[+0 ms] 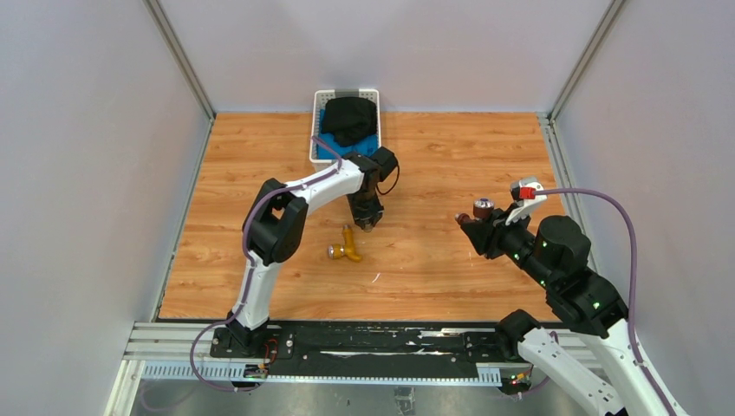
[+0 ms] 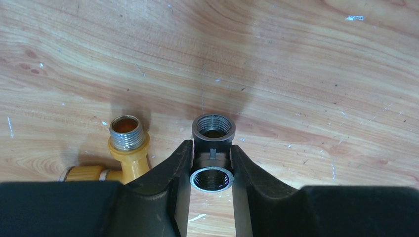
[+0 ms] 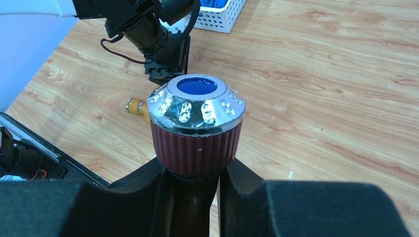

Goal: Install the water faucets
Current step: Pick up the adaptor at the center of the board, then install the water faucet onto the adaptor.

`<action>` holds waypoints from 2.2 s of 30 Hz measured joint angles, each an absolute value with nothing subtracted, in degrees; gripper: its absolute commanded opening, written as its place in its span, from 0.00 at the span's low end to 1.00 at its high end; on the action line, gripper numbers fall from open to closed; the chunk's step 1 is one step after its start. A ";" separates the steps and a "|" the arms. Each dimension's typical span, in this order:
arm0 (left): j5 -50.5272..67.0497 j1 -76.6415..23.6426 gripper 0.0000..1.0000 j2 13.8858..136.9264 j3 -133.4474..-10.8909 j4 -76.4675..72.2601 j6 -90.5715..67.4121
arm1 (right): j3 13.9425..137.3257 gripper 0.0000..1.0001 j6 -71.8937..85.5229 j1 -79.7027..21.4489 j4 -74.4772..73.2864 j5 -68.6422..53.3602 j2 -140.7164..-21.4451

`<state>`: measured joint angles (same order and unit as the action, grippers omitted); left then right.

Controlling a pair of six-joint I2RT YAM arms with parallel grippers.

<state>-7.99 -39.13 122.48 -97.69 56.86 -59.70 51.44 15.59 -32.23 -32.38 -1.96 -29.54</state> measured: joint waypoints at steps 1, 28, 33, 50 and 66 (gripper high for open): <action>-7.97 -39.13 0.00 122.56 -97.73 56.80 -59.27 | 51.44 0.00 15.59 -32.23 -32.40 -1.96 -29.52; 53.95 -29.34 0.00 75.75 -83.07 40.07 -20.05 | 38.87 0.00 -3.22 -33.78 4.71 -24.53 -22.48; 63.05 -29.32 0.00 75.31 -80.07 39.70 -20.93 | 40.25 0.00 -10.52 -36.88 1.85 -24.16 -22.61; 73.91 -29.32 0.00 76.84 -74.11 38.87 -27.33 | 40.77 0.00 -41.85 -68.95 -9.78 2.02 -24.01; 76.03 -29.32 0.00 71.48 -67.55 39.24 -29.76 | 23.79 0.00 -81.03 -100.49 18.15 32.64 -31.81</action>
<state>76.03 -29.32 71.48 -67.55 39.24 -29.76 23.79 -81.03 -100.49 18.15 32.64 -31.81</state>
